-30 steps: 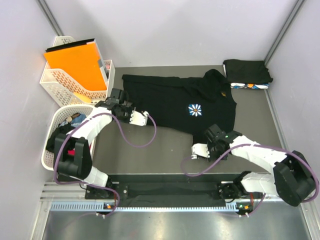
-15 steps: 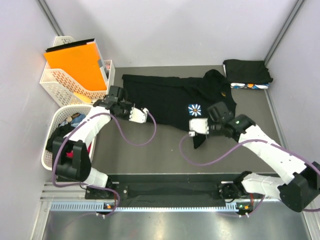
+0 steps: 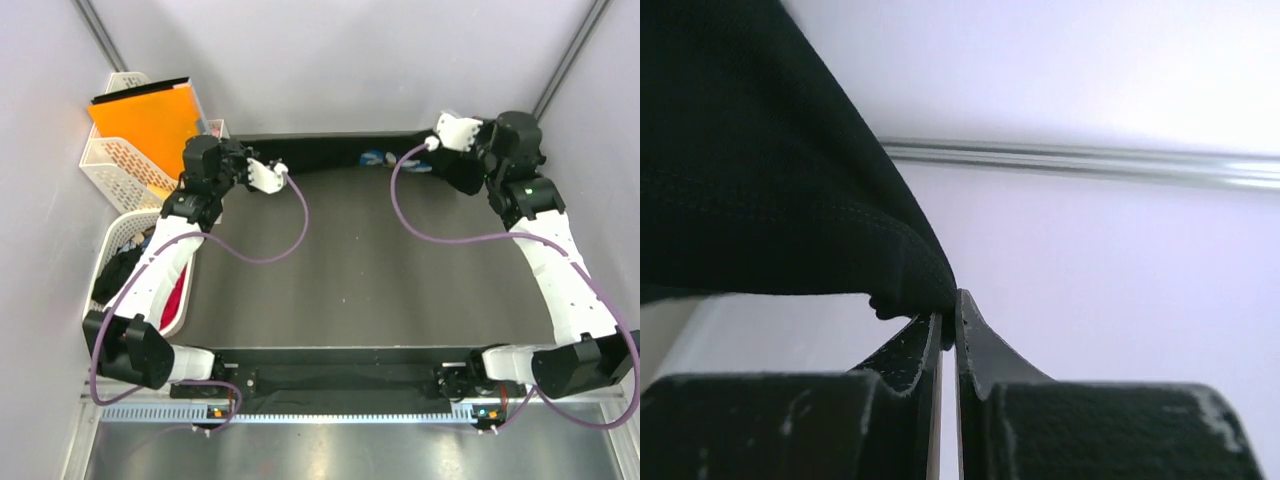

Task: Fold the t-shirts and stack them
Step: Flatten out the tshirt

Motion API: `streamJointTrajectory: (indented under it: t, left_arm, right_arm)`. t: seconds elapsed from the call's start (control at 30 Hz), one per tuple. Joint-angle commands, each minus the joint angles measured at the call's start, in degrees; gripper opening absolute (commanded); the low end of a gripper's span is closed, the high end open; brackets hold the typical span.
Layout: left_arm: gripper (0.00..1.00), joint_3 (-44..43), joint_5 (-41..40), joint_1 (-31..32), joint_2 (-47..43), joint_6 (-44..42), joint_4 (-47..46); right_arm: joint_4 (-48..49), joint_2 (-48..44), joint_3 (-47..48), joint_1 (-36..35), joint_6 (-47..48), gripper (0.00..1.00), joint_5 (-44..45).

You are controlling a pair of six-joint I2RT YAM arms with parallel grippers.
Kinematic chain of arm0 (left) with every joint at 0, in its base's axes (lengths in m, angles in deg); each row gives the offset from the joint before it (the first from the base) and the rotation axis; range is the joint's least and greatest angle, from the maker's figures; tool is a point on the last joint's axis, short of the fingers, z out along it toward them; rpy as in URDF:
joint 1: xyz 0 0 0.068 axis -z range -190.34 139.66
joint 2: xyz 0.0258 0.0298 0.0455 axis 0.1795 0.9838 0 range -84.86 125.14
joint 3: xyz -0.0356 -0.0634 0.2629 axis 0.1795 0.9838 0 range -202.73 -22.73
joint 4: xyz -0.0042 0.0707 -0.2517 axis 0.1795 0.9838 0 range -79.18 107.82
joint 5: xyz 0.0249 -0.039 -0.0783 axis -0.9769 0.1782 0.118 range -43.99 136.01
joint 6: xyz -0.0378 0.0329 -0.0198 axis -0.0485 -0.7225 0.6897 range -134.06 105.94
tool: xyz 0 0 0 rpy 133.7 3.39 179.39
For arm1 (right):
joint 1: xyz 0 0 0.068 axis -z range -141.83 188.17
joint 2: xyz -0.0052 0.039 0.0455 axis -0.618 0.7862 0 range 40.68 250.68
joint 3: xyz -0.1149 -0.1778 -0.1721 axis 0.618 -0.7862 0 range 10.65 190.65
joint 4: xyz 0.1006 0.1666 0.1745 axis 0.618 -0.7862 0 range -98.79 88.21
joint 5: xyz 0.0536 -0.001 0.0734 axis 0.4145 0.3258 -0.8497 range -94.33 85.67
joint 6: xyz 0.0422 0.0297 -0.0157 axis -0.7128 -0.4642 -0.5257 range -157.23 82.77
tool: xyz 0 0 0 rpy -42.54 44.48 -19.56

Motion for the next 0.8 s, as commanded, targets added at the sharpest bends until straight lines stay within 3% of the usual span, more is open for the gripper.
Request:
streamJointTrajectory:
  t: [0.0, 0.33, 0.53, 0.77]
  left_arm:
    - [0.0, -2.2, -4.2, -2.2, 0.0, -1.6, -13.4]
    - [0.0, -7.8, -6.1, -4.9, 1.3, -3.7, -29.8]
    - [0.0, -8.4, 2.0, -5.0, -4.8, -3.0, -27.7]
    - [0.0, -6.8, 5.7, -5.0, -12.4, -0.1, -32.3]
  right_arm:
    - [15.4, 0.4, 4.7, 3.4, 5.7, 0.0, 3.3]
    - [34.8, -0.7, 8.1, 5.9, 9.2, 0.0, 2.0]
    - [31.3, -6.0, 12.3, 6.0, 5.0, 0.0, -0.1]
    - [35.1, -11.2, 12.6, 6.0, 8.5, 0.0, -3.5]
